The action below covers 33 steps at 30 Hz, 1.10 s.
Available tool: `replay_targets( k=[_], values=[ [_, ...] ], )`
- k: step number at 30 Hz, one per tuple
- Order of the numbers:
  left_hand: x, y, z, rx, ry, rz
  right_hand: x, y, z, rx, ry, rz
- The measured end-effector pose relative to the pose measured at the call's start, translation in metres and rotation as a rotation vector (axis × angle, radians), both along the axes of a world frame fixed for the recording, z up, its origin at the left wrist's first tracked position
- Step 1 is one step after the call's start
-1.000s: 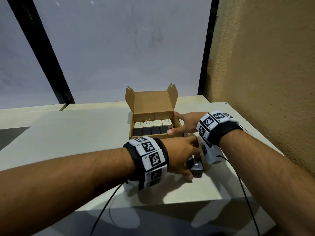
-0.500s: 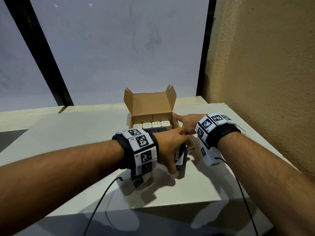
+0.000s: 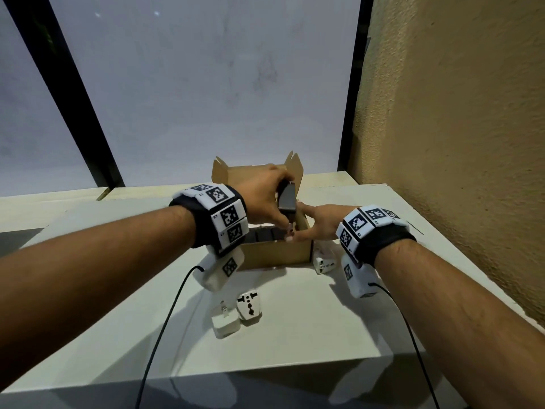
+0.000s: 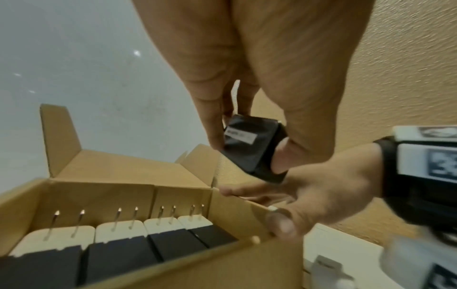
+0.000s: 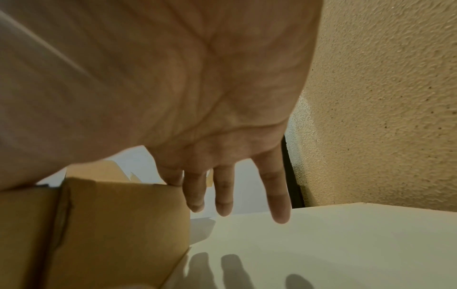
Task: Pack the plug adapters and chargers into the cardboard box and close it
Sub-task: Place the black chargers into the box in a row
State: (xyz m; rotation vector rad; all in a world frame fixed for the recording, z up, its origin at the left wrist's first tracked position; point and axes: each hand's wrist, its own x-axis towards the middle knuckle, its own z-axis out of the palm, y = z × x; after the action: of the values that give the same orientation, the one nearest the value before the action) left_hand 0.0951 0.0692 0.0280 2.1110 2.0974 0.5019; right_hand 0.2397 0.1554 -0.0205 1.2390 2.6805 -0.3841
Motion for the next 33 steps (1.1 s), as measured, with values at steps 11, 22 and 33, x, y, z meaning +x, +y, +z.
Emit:
replay_targets(
  k=[11,22,33],
  values=[
    [0.003,0.036,-0.029,-0.095,0.045,0.098,-0.005,0.004,0.002,0.055,0.01,0.04],
    [0.006,0.037,-0.047,-0.21,0.009,0.026,-0.005,0.004,0.0,0.07,0.021,0.069],
    [0.0,0.034,-0.053,-0.209,0.043,-0.037,-0.008,0.002,0.004,0.102,-0.02,0.057]
  ],
)
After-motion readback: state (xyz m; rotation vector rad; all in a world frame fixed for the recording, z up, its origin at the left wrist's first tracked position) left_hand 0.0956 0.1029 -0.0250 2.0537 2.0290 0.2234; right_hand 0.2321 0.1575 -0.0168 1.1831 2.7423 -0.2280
